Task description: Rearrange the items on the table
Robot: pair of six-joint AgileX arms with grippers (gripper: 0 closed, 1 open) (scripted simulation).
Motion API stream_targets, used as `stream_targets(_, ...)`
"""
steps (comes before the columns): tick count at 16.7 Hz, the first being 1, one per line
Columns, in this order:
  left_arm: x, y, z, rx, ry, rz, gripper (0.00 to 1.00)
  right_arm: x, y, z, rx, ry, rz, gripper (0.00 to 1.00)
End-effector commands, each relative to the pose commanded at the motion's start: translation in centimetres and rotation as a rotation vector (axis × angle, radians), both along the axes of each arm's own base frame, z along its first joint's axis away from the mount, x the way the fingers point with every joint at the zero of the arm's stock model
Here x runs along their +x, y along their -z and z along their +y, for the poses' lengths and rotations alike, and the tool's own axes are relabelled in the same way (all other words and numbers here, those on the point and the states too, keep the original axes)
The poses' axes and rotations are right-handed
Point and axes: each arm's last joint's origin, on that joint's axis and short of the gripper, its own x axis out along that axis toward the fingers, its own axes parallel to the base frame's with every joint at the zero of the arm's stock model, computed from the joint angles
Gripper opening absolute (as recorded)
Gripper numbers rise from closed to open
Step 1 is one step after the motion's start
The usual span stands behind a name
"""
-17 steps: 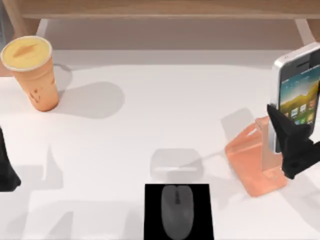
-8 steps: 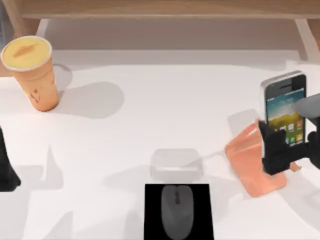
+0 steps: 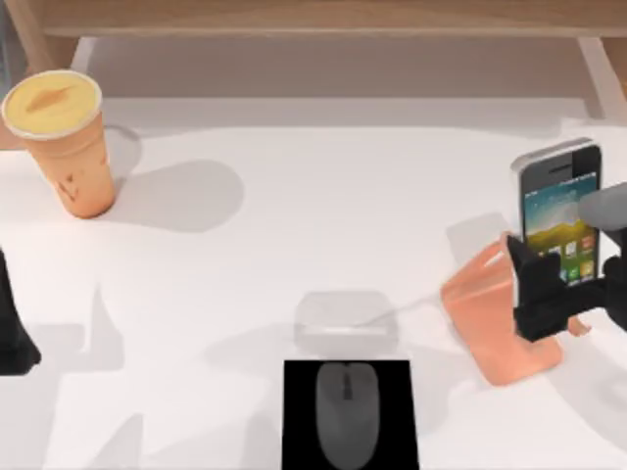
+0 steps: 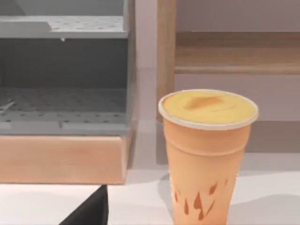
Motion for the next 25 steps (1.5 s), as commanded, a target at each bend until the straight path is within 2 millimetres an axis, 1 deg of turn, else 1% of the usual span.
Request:
stream_targets(9,0.0,0.0,0.0,0.000,0.000,0.000,1.00,0.0,0.0,0.0,0.000,0.000,0.000,0.98)
stream_targets(10,0.0,0.0,0.0,0.000,0.000,0.000,1.00,0.0,0.0,0.0,0.000,0.000,0.000,1.00)
stream_targets(19,0.0,0.0,0.0,0.000,0.000,0.000,1.00,-0.1,0.0,0.0,0.000,0.000,0.001,1.00)
stream_targets(25,0.0,0.0,0.0,0.000,0.000,0.000,1.00,-2.6,0.0,0.1,0.000,-0.001,0.002,1.00)
